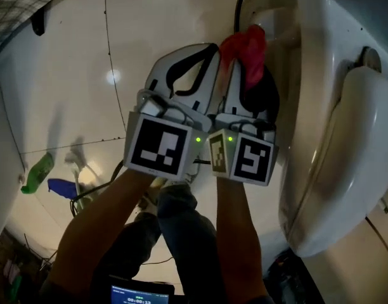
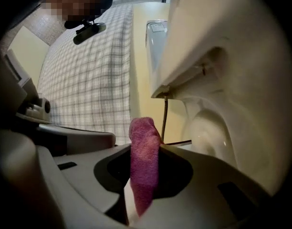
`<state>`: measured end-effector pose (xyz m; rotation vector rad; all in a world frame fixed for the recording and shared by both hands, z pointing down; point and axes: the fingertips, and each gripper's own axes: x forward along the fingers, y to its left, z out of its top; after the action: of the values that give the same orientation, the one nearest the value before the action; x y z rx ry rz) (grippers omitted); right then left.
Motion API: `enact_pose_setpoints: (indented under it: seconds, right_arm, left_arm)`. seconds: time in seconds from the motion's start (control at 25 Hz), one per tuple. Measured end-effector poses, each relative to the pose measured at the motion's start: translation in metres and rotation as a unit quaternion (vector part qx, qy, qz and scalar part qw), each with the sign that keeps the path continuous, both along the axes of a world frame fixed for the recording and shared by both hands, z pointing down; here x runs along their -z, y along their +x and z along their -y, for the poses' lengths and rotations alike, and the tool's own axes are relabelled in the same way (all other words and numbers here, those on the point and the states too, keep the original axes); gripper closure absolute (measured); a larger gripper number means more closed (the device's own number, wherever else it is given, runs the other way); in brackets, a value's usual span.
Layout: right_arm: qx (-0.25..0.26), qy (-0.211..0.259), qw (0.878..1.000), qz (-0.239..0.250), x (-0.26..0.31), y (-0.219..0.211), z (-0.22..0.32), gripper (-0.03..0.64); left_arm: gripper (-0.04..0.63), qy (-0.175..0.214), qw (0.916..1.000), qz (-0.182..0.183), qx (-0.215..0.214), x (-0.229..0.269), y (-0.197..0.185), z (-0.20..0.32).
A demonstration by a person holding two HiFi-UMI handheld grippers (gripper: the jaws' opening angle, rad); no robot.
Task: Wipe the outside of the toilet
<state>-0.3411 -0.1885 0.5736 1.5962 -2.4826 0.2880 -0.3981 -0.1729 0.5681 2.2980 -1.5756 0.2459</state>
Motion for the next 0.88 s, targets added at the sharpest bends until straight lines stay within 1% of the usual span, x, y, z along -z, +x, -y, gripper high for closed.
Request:
enact_pose_setpoints:
  seconds: [0.08,0.16,0.24,0.4,0.52,0.68,0.76,0.88]
  right_arm:
    - [-0.020,-0.009,1.000,-0.004,-0.011,0.015,-0.011,0.534]
    - [-0.027,-0.022,0.999,-0.004,-0.016,0.025,-0.032,0.534]
    - [-0.027,-0.032,0.999,-0.018,-0.016,0.039,-0.058,0.534]
    - [-0.048,-0.039,0.997,-0.037,0.006,0.073,-0.108,0.534]
    - [-0.066,-0.051,0.996,-0.039,0.011,0.092,-0.141,0.534]
    - [-0.059,-0.064,0.995,-0.045,0.008,0.098,-0.159,0.534]
    - [-0.050,-0.064,0.996,-0.043,0.005,0.093,-0.156,0.534]
    - [-0.019,-0.056,0.998,-0.038,-0.002,0.075,-0.133,0.534]
  left_arm:
    - [0.581,0.002,0.9998,-0.013,-0.011,-0.014,0.018,-0.005]
    - [0.581,0.002,0.9996,-0.021,-0.021,-0.020,0.031,-0.022]
    - [0.581,-0.011,0.9988,-0.026,-0.040,-0.022,0.050,-0.049]
    - [0.581,-0.033,0.9941,-0.048,-0.092,-0.008,0.093,-0.097]
    - [0.583,-0.038,0.9907,-0.050,-0.121,0.002,0.113,-0.124]
    - [0.583,-0.053,0.9887,-0.056,-0.129,0.003,0.124,-0.144]
    - [0.583,-0.053,0.9895,-0.053,-0.124,0.001,0.120,-0.140]
    - [0.583,-0.049,0.9926,-0.044,-0.102,-0.006,0.104,-0.119]
